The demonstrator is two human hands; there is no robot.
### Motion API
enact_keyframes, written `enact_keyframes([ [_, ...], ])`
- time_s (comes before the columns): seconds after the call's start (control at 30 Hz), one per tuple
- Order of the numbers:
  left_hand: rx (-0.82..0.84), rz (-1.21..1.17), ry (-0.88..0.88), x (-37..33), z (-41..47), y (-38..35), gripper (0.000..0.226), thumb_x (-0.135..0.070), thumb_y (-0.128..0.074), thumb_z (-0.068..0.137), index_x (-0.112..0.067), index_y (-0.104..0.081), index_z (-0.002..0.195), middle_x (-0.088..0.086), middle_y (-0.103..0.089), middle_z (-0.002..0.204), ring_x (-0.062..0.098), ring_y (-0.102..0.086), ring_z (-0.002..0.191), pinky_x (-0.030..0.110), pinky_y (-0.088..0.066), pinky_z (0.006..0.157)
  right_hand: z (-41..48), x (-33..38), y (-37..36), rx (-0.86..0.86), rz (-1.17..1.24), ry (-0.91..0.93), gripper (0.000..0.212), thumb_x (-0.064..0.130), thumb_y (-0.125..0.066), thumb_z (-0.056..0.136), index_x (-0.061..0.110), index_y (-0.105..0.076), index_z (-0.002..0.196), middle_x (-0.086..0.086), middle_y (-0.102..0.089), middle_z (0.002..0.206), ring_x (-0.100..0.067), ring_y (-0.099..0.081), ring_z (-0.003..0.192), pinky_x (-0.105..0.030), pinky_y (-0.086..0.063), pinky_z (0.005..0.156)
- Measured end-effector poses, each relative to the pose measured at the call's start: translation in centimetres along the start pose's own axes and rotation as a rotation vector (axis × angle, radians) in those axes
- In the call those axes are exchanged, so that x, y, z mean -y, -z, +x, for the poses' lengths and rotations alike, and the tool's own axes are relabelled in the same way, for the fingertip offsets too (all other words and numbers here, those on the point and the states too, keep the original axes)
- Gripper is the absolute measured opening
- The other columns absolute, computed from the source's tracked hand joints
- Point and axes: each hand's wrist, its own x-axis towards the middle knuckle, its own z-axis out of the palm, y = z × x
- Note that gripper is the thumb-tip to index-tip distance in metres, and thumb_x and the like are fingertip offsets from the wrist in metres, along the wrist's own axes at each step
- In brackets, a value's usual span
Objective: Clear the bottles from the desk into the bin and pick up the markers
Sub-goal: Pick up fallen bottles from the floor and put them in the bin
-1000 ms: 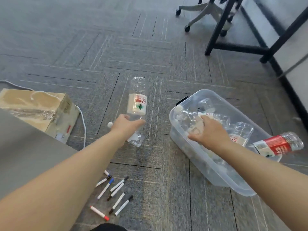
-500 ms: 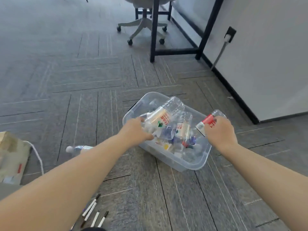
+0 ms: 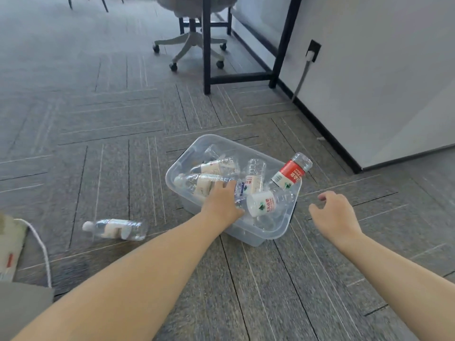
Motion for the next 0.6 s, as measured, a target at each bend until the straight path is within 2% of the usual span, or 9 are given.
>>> enact_keyframes([
  [0.1, -0.004, -0.057, 0.008, 0.7, -0.7, 0.7, 0.075, -0.034, -0.068, 0.084, -0.021, -0.029, 0.148, 0.006, -0.036, 0.14, 0.026, -0.048, 0.121, 0.038, -0.047, 0.096, -0.3, 1.0, -0.6, 0.014, 0.005, 0.017, 0.039, 0.023, -0.053, 0.091, 0.004, -0.052, 0.125, -0.017, -0.05, 0.127, -0.032, -0.051, 0.111, -0.039, -0.044, 0.09],
  [0.2, -0.05, -0.138, 0.062, 2.9, -1.4, 2.2, 0.06, -0.031, -0.065, 0.086, -0.022, -0.039, 0.14, 0.005, -0.04, 0.137, 0.026, -0.052, 0.114, 0.039, -0.049, 0.094, -0.6, 2.8, -1.4, 0.019, 0.025, 0.062, 0.034, 0.021, -0.054, 0.091, 0.003, -0.054, 0.12, -0.017, -0.052, 0.122, -0.03, -0.052, 0.105, -0.036, -0.042, 0.084],
  [0.3, -0.091, -0.179, 0.147, 6.6, -2.5, 3.7, 0.064, -0.027, -0.064, 0.088, -0.022, -0.035, 0.145, 0.006, -0.036, 0.145, 0.028, -0.049, 0.123, 0.039, -0.047, 0.098, -1.0, 5.4, -2.9, 0.036, 0.033, 0.134, 0.033, 0.018, -0.055, 0.091, 0.002, -0.056, 0.119, -0.018, -0.054, 0.119, -0.028, -0.053, 0.098, -0.032, -0.04, 0.079],
  [0.47, -0.13, -0.182, 0.376, 15.2, -5.5, 4.9, 0.066, -0.036, -0.063, 0.089, -0.023, -0.033, 0.146, 0.006, -0.038, 0.141, 0.027, -0.052, 0.119, 0.04, -0.05, 0.093, -2.4, 11.5, -8.0, 0.093, 0.005, 0.342, 0.026, 0.014, -0.053, 0.088, 0.003, -0.061, 0.11, -0.014, -0.06, 0.114, -0.029, -0.054, 0.103, -0.035, -0.042, 0.084],
  [0.6, -0.141, -0.232, 0.586, 23.8, -8.6, 4.1, 0.063, -0.038, -0.065, 0.088, -0.018, -0.039, 0.142, 0.009, -0.042, 0.139, 0.029, -0.05, 0.121, 0.039, -0.047, 0.093, -4.5, 17.3, -14.4, 0.254, -0.013, 0.484, 0.028, 0.014, -0.052, 0.088, 0.006, -0.061, 0.112, -0.012, -0.059, 0.118, -0.026, -0.055, 0.107, -0.03, -0.04, 0.085],
])
